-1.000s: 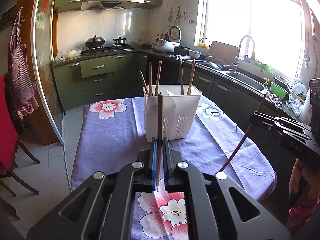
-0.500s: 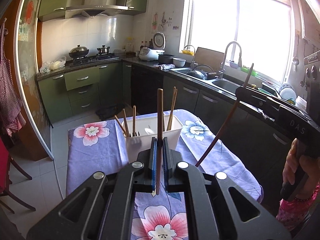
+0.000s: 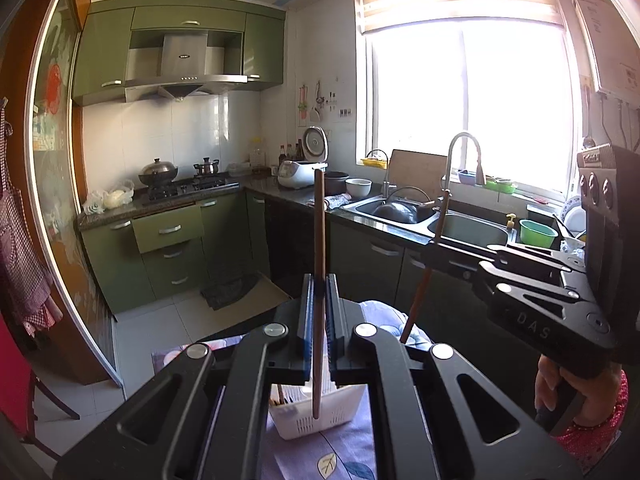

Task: Organize utensils
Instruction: 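Lower both chopsticks into the white holder and open both tools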

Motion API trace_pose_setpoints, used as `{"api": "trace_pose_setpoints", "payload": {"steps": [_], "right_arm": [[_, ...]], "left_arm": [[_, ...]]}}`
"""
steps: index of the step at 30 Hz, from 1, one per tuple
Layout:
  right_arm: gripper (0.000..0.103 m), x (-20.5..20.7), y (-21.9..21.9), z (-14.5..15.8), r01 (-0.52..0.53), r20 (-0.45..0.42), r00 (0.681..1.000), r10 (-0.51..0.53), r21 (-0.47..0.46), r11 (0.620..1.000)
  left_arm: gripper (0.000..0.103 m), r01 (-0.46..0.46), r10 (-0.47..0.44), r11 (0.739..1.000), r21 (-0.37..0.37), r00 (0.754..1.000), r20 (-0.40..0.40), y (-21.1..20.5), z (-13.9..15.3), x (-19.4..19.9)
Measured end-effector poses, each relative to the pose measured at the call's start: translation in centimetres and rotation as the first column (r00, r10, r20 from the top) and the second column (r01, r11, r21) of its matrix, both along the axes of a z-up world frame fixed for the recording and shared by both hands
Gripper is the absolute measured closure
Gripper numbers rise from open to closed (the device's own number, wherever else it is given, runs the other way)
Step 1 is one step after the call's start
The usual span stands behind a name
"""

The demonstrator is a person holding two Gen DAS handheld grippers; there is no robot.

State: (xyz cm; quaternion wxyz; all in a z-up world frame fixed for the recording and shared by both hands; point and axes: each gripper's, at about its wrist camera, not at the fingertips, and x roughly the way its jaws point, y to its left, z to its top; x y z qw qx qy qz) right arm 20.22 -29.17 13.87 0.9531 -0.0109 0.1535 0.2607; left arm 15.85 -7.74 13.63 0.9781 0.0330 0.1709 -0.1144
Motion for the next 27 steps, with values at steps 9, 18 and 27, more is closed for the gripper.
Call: {"api": "trace_pose_setpoints", "payload": {"steps": [9, 18, 27], "right_arm": [[0.096, 5.4, 1.6, -0.7, 0.002, -0.014, 1.0, -0.002, 0.01, 1.0], [0.096, 9.2, 2.4, -6.9, 0.001, -0.132, 0.991, -0.002, -0.004, 1.0], [0.096, 8.0, 2.6, -9.7, -0.012, -0.176, 0.984, 0.006, -0.029, 1.0]], "left_arm": [[0.098, -0.061, 0.061, 0.998, 0.019, 0.997, -0.042, -0.1, -1.7, 6.6], [0.098, -0.062, 0.069, 0.997, 0.041, 0.976, -0.205, 0.4, -7.7, 9.4], [0.087, -0.077, 0.085, 0.996, 0.043, 0.962, -0.261, 0.8, -9.1, 8.6]]}}
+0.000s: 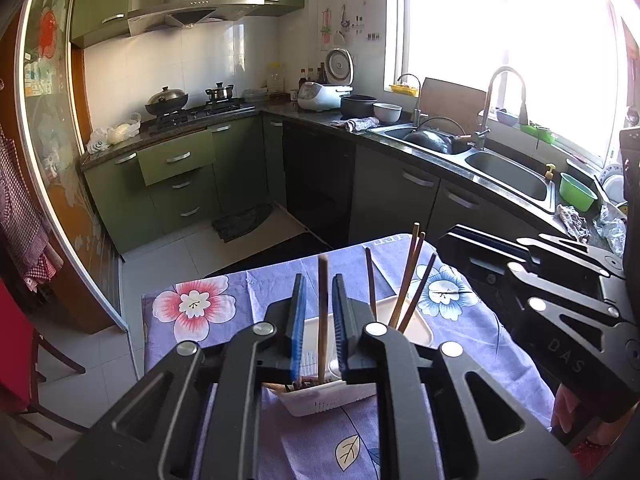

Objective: Organize utensils

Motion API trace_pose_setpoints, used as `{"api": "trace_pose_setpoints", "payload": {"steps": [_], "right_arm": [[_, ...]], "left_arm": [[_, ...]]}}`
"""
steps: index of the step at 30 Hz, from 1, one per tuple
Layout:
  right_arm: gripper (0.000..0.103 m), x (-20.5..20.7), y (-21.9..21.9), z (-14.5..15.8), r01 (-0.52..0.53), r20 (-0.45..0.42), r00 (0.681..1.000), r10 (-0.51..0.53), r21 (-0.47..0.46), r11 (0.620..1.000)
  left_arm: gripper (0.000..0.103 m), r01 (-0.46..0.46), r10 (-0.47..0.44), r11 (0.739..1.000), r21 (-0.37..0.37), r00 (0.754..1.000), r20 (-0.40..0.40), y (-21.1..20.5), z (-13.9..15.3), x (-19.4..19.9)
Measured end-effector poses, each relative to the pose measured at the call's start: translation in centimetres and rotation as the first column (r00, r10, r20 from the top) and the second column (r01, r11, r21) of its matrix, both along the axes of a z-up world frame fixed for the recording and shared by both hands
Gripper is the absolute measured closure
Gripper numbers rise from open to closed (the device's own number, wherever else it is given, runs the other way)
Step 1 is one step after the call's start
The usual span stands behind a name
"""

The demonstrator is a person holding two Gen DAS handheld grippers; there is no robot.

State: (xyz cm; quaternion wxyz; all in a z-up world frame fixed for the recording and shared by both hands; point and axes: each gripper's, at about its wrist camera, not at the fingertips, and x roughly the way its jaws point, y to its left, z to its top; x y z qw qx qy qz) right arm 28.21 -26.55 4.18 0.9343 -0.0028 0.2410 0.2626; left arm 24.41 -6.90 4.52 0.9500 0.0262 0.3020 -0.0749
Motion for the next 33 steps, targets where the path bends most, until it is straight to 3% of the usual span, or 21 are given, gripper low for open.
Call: {"api": "trace_pose_setpoints", "payload": {"steps": [2, 6, 9, 14, 16, 18, 22, 23, 28, 33], "right_arm": [[0.096, -1.5, -0.8, 0.7, 0.002, 0.023, 1.0, -0.002, 0.019, 1.0], [0.084, -5.9, -2.7, 1.6, 0.025, 0.066, 0.997, -0.028, 0.048, 0.999], [0.081, -9.6, -4.2, 1.1, 0.045, 0.077, 0.996, -0.049, 0.06, 0.997], [0.057, -16.0, -6.7, -1.0, 0.093, 0.092, 0.991, -0.1, 0.077, 0.993], [0.04, -18.8, -7.5, -2.2, 0.115, 0.101, 0.987, -0.122, 0.076, 0.99], [0.032, -21.3, -8.0, -3.6, 0.136, 0.107, 0.984, -0.144, 0.075, 0.988], [0.007, -25.8, -8.4, -6.3, 0.155, 0.127, 0.978, -0.163, 0.075, 0.985], [0.004, -26.8, -8.3, -6.9, 0.157, 0.136, 0.977, -0.166, 0.07, 0.985], [0.005, -30.3, -8.7, -8.1, 0.161, 0.154, 0.972, -0.179, 0.12, 0.98], [0.005, -32.1, -9.0, -6.8, 0.188, 0.204, 0.955, -0.214, 0.136, 0.973]], "left_arm": [[0.083, -0.009, 0.009, 1.0, -0.016, 1.0, 0.021, 0.4, 1.0, -1.0], [0.052, -0.021, 0.025, 0.999, -0.038, 0.994, 0.109, 0.9, 3.2, -4.7], [0.047, -0.024, 0.029, 0.999, -0.032, 0.988, 0.149, 1.0, 3.3, -8.1], [0.028, -0.057, 0.063, 0.998, -0.04, 0.985, 0.16, 2.0, 1.1, -13.9], [0.019, -0.082, 0.089, 0.996, -0.047, 0.982, 0.165, 2.6, -0.5, -16.4], [0.013, -0.108, 0.116, 0.993, -0.056, 0.98, 0.163, 3.2, -2.2, -18.6], [0.009, -0.127, 0.133, 0.991, -0.047, 0.981, 0.144, 3.7, -5.2, -22.1], [0.008, -0.13, 0.134, 0.991, -0.037, 0.981, 0.141, 3.8, -5.7, -22.7], [0.007, -0.144, 0.154, 0.987, -0.068, 0.971, 0.182, 4.2, -5.8, -25.8], [0.007, -0.163, 0.178, 0.983, -0.082, 0.955, 0.238, 3.9, -4.0, -27.9]]}}
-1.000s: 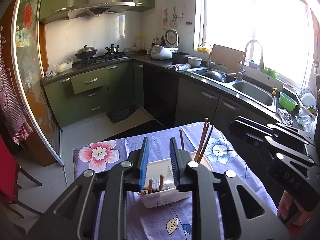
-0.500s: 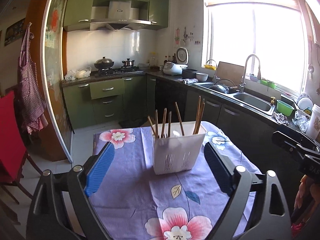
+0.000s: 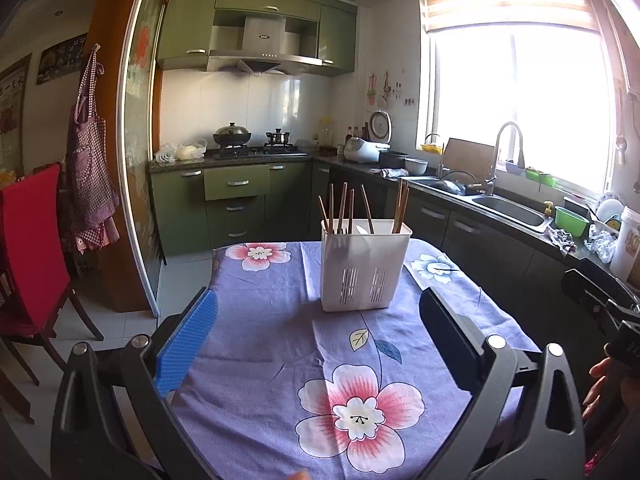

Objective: Organize utensils

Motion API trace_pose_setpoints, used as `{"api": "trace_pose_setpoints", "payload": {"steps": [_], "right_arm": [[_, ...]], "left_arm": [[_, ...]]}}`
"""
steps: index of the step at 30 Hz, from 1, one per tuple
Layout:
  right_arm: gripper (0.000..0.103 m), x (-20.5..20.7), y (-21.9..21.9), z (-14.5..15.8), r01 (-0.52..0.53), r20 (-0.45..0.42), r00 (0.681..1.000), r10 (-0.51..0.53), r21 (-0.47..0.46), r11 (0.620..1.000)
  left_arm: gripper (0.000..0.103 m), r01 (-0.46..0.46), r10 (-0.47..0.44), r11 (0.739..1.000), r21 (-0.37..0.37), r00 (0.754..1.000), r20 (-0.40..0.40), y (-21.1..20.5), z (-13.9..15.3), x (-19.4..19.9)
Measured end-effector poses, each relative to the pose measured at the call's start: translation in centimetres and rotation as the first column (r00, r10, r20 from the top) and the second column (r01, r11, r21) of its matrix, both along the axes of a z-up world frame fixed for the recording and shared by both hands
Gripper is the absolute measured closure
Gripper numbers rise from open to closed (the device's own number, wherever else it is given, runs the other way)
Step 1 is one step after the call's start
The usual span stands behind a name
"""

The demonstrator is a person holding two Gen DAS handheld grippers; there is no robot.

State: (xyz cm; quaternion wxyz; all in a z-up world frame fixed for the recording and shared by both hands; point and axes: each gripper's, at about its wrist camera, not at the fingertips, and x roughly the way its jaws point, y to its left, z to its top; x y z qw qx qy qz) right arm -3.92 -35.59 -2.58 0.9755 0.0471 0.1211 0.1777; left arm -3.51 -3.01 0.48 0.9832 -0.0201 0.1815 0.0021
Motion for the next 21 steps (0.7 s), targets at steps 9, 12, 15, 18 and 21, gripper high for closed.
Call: {"api": "trace_pose_setpoints", "payload": {"steps": [9, 12, 15, 18, 21], "right_arm": [[0.005, -0.5, -0.7, 2.2, 0.055, 0.028, 0.998, -0.055, 0.002, 0.998], [0.005, 0.2, -0.9, 2.1, 0.069, 0.003, 0.998, -0.069, -0.005, 0.998], [0.005, 1.0, -0.5, 1.9, 0.071, -0.019, 0.997, -0.071, -0.032, 0.997], [0.005, 1.7, 0.3, 1.6, 0.067, -0.039, 0.997, -0.069, -0.052, 0.996], [0.005, 2.2, 0.7, 1.2, 0.063, -0.05, 0.997, -0.066, -0.062, 0.996]], "left_arm": [[0.007, -0.003, 0.001, 1.0, 0.031, 0.998, 0.056, -0.9, 1.1, -1.0], [0.007, -0.009, 0.008, 1.0, 0.024, 0.999, 0.033, -0.8, 0.5, -0.3], [0.007, -0.02, 0.02, 1.0, 0.017, 1.0, 0.008, -0.5, -0.2, 0.4], [0.007, -0.032, 0.032, 0.999, 0.025, 0.999, -0.007, -0.4, -0.7, 0.9], [0.007, -0.026, 0.026, 1.0, 0.016, 0.999, -0.018, -0.3, -0.8, 1.1]]}}
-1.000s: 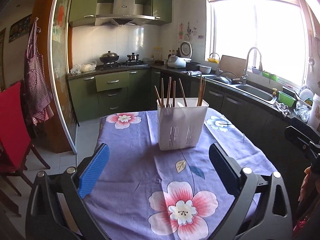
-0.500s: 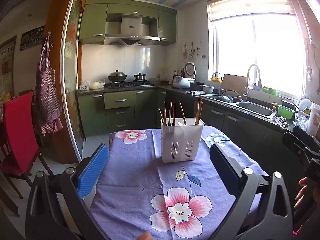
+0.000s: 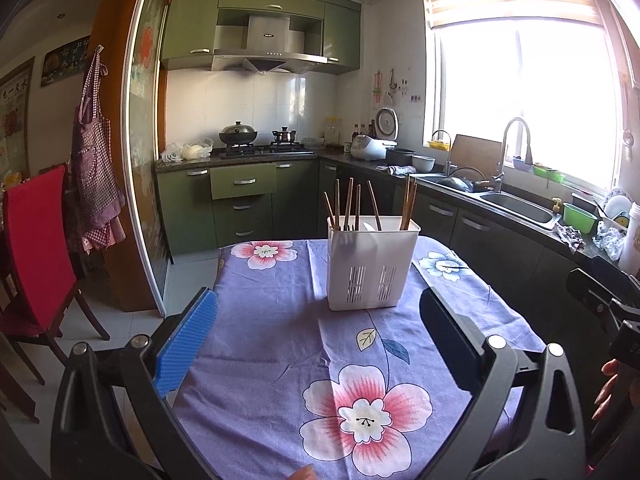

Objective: Organize utensils

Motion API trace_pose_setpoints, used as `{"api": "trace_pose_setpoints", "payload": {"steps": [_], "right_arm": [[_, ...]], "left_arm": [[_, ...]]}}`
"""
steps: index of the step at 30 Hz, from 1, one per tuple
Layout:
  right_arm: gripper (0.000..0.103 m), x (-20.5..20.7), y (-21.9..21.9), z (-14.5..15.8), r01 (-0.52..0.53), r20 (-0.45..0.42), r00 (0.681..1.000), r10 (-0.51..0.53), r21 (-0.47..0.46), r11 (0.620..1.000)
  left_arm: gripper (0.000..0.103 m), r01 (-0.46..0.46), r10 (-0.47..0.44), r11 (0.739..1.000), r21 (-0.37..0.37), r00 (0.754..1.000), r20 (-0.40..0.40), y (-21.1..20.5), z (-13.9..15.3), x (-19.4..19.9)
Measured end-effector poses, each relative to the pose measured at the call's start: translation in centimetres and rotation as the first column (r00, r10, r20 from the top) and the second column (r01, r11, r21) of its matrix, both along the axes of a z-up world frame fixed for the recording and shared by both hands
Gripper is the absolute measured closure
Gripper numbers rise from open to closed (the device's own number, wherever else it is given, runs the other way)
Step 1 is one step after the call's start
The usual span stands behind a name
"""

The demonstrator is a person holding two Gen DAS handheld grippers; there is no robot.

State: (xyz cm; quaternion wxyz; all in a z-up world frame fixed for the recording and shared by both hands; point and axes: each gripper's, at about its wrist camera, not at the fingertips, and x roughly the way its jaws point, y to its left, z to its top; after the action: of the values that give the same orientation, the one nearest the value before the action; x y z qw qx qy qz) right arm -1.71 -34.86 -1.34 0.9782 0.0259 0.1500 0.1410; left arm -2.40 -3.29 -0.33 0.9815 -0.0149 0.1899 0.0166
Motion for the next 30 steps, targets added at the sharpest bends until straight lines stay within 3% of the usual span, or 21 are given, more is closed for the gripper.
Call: {"api": "trace_pose_setpoints", "payload": {"steps": [30], "right_arm": [[0.005, 0.3, 0.9, -0.1, -0.016, 0.009, 1.0, 0.016, -0.01, 1.0]], "left_arm": [[0.007, -0.015, 0.012, 0.999, 0.047, 0.998, 0.056, -0.8, 1.1, -1.1]]}}
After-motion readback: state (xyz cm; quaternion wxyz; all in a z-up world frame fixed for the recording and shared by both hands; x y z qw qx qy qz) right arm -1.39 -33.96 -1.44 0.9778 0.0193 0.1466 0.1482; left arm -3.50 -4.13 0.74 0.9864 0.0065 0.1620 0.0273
